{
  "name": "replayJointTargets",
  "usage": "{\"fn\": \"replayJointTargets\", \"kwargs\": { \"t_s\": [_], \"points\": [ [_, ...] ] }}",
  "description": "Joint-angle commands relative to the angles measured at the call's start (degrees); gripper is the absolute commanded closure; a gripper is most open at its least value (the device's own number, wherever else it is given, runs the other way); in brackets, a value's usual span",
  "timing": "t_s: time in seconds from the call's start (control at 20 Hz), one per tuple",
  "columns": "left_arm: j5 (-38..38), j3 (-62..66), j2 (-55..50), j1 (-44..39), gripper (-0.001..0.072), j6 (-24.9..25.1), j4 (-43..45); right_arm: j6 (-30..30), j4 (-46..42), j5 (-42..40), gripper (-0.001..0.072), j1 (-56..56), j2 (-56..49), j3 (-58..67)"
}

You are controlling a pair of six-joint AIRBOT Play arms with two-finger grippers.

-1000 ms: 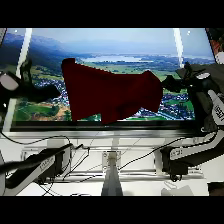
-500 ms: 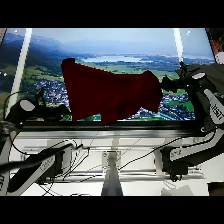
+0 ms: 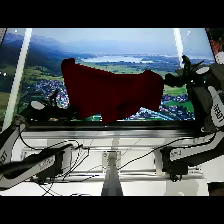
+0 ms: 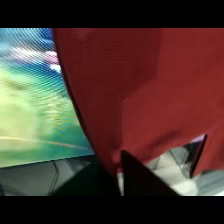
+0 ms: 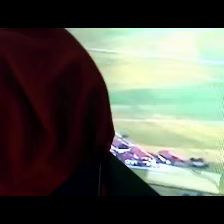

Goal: Fold the clothes and pants, and hang the long-sleeved shirts on hangers.

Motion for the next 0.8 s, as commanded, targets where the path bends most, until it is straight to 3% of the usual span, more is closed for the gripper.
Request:
{"fn": "replayJointTargets", "kwargs": {
  "t_s": [0.0, 0.2, 0.4, 0.6, 0.75],
  "points": [
    [-7.93, 1.79, -1.62, -0.28, 0.0692, 10.84, -5.64, -0.04, -2.51, 2.14, 0.0695, 0.02, 5.09, 3.28],
    [-20.35, 13.68, -0.87, 2.19, 0.0692, 13.77, -5.84, -0.04, -2.95, 1.9, 0.0695, 0.0, 14.97, 4.11],
    [-24.41, 31.85, 4.72, 5.62, 0.0693, 13.73, -6.93, -0.07, -2.8, 0.81, 0.0695, 0.02, 27.28, 4.15],
    [-19.96, 50.95, 12.55, 13.49, 0.0693, 13.73, -8.98, -0.07, -2.43, -0.5, 0.0695, 0.02, 40.7, 8.46],
    [-6.36, 57.55, 20.79, 20.22, 0.0693, 13.09, -9.01, -0.04, -1.95, -1.31, 0.0694, 0.02, 49.68, 15.17]
  ]
}}
